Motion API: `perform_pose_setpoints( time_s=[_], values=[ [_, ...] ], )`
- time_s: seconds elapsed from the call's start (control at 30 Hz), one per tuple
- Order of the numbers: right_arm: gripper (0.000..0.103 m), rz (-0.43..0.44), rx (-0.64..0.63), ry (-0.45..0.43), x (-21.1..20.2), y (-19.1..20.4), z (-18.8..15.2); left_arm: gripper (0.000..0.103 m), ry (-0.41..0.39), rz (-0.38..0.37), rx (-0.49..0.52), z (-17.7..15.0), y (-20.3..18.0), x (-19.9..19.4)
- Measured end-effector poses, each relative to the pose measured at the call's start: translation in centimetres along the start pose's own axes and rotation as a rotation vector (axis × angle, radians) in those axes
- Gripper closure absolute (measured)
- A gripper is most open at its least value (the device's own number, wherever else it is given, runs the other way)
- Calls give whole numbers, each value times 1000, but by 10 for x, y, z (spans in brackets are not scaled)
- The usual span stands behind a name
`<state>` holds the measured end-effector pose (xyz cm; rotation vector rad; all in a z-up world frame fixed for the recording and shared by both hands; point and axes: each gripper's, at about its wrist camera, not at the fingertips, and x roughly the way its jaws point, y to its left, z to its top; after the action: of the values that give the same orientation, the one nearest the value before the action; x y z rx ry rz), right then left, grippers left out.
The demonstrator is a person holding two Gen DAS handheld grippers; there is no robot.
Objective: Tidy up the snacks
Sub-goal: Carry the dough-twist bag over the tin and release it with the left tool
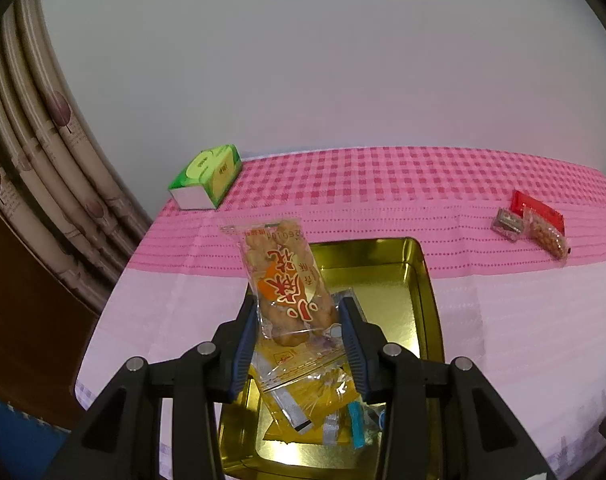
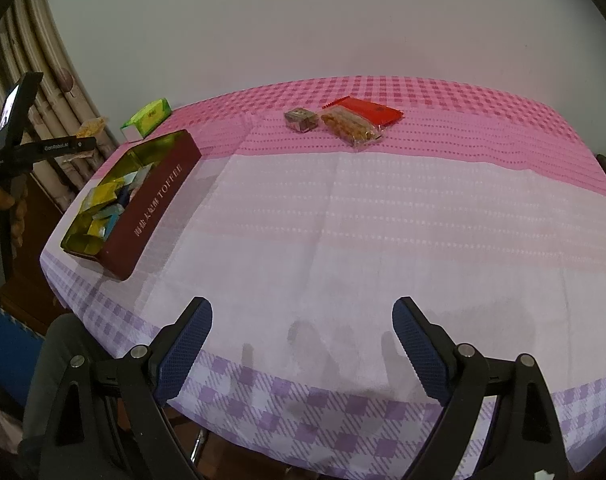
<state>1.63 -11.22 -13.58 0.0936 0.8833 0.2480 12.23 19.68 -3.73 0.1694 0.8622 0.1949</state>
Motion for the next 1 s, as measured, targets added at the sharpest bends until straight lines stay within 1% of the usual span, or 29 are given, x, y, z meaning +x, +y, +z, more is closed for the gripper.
perform_pose_setpoints(
  time_s=[0.23, 0.4, 0.53, 0.63, 0.8, 0.9, 0.97, 1.0],
  values=[
    [13, -4, 0, 16, 6, -1, -4, 62, 26, 2, -17, -7, 3, 14],
    [13, -6, -2, 22, 9, -2, -4, 62, 48, 5, -21, -6, 2, 26],
    [13, -8, 1, 28, 11, -3, -5, 62, 89, -8, -44, -5, 2, 42],
    [13, -10, 1, 34, 13, -4, -6, 62, 116, 4, -46, -6, 0, 54],
    [13, -13, 0, 47, 19, -5, -8, 62, 153, 2, -63, -12, 0, 73],
    [13, -15, 1, 54, 22, -6, -9, 59, 157, -15, -90, -17, 2, 80],
    [13, -18, 3, 58, 24, -8, -10, 53, 162, -8, -81, -19, 0, 83],
    [13, -19, 5, 61, 26, -9, -11, 46, 154, -6, -59, -19, -3, 82]
  ],
)
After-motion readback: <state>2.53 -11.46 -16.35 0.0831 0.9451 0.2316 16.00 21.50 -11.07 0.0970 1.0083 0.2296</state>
